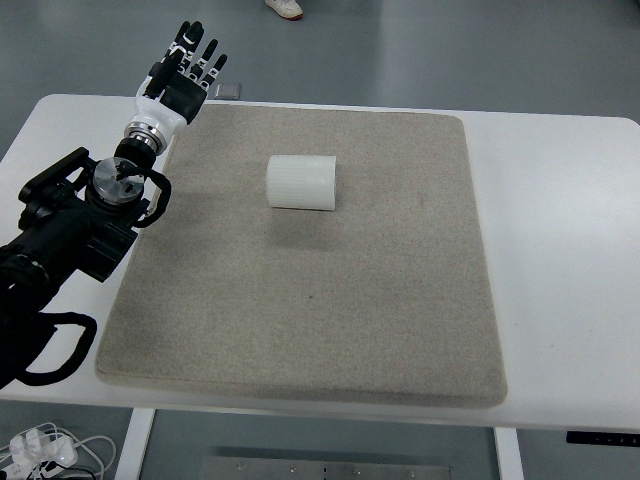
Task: Flip white cup upright
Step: 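Raise the left hand and open its fingers above the mat, then reach the left hand over the sideways white cup, fingers down, then close the left hand's fingers around the white cup's body, then lift the cup with the left hand and rotate it opening-up, then lower the upright cup onto the mat with the left hand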
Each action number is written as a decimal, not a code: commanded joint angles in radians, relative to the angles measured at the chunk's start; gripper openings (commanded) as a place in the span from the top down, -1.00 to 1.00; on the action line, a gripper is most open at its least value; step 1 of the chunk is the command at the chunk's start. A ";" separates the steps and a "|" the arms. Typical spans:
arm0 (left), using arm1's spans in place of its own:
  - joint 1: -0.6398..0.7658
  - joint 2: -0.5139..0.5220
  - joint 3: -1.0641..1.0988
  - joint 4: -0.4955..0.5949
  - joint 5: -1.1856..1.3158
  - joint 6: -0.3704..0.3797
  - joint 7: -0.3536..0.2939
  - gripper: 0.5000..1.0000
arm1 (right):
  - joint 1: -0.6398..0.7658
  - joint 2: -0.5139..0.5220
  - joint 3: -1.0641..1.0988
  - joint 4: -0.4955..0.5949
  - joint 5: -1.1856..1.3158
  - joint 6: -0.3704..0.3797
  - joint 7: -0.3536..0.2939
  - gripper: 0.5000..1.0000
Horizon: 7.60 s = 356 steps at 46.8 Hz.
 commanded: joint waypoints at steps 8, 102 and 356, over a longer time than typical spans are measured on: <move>0.000 0.002 -0.001 0.000 0.000 0.002 0.000 -0.99 | 0.000 0.000 0.000 0.000 0.000 0.000 0.000 -0.81; -0.218 0.291 0.396 -0.395 1.169 -0.112 -0.038 -0.97 | 0.000 0.000 0.000 0.000 0.000 0.000 0.000 -0.81; 0.083 -0.023 0.425 -0.073 0.873 0.075 -0.467 -0.28 | 0.000 0.000 0.000 0.000 0.000 0.000 0.000 -0.81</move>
